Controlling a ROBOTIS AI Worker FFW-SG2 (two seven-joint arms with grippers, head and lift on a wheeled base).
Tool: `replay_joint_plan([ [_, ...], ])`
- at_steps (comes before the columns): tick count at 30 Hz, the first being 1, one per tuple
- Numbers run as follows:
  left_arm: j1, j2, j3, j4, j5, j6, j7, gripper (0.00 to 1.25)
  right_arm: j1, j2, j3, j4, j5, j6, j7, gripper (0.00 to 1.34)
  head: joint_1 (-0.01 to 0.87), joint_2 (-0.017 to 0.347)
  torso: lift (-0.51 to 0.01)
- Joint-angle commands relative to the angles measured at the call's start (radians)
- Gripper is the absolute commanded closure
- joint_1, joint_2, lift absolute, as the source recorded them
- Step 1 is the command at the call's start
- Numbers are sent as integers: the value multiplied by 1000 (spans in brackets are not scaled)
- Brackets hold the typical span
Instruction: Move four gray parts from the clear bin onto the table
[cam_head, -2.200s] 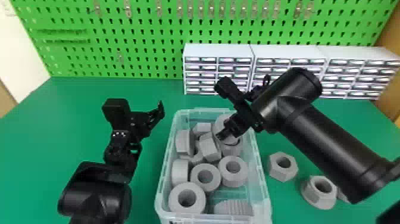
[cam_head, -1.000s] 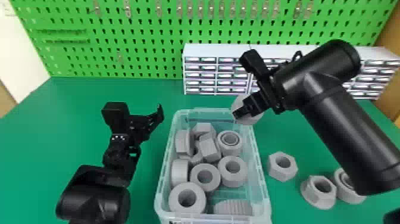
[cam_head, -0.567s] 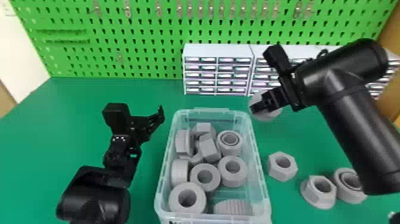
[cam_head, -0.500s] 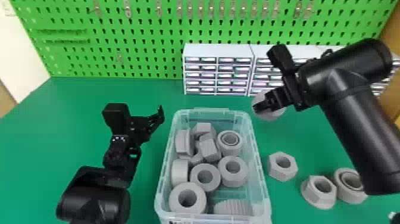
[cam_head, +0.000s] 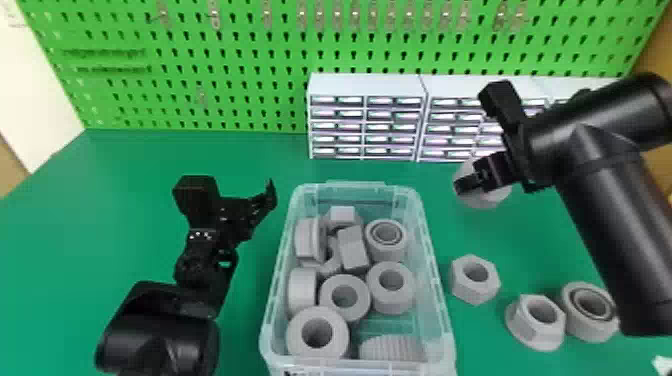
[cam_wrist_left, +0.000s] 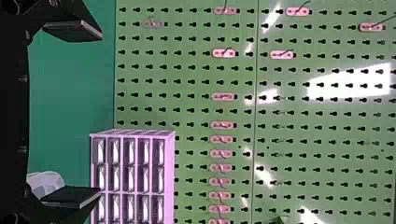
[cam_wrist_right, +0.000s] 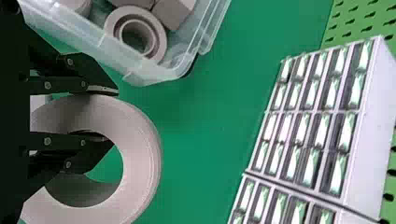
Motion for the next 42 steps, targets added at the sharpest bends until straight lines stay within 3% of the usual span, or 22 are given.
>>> replay_joint_plan([
  [1, 0, 0, 1, 0, 0, 0, 0, 117, 17, -5, -29, -1, 32, 7, 9, 952, 693, 72, -52],
  [19, -3, -2, -10, 0, 4, 0, 0, 116, 78, -16, -141, 7, 101, 19, 21, 952, 693, 72, -52],
  [42, -5, -2, -25, 6, 7, 0, 0, 116, 104, -24, -233, 157, 132, -38, 21, 952, 693, 72, -52],
])
